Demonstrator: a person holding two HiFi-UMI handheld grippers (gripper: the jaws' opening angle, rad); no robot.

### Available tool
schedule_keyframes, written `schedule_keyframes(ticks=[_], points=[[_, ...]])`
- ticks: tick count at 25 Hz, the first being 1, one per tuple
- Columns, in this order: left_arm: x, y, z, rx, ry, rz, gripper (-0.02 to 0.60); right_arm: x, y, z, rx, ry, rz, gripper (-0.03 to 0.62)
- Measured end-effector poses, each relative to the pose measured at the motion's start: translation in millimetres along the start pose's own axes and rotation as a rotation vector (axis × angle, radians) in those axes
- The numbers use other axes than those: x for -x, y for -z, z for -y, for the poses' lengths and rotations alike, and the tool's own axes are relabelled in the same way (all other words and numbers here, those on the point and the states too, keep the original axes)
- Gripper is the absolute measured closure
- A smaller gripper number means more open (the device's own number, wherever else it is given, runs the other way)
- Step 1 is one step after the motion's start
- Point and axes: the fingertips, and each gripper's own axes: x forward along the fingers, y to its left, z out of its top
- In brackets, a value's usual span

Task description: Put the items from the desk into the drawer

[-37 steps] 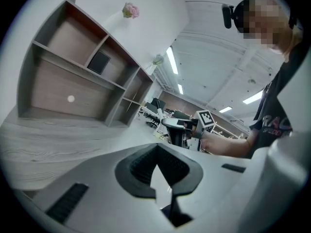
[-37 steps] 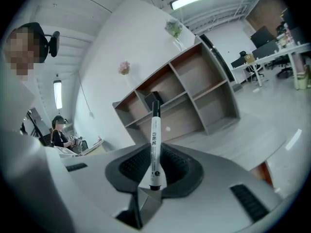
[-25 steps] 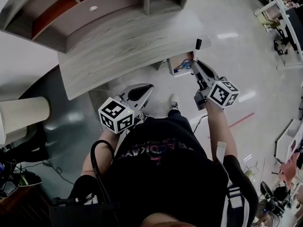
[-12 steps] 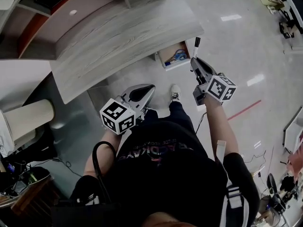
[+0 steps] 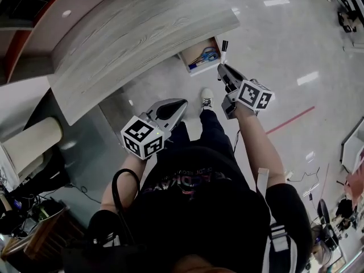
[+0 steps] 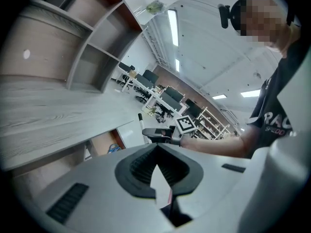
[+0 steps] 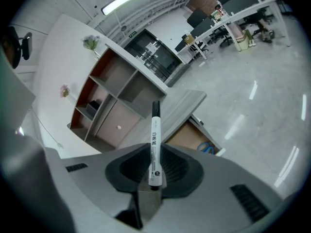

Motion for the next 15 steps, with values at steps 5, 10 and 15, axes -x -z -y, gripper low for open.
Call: schedule_keyframes(ticks=[5, 10, 15], points=[[-7.9, 12.3, 6.9, 0.026, 0.000, -0.036, 0.571, -11.4, 17.0, 13.0, -0.058, 0.019, -0.060, 0.517], [-20.6, 18.5, 13.9, 0.050, 0.003, -0.059, 0.571, -32.6, 31.5, 29.1, -0.160, 0.027, -0.120, 0.516], [-24.1, 25.6, 19.3, 0.072, -0.001, -0.067, 0.571, -51.8, 40.0, 45.3, -0.238, 0.056, -0.147, 0.517]])
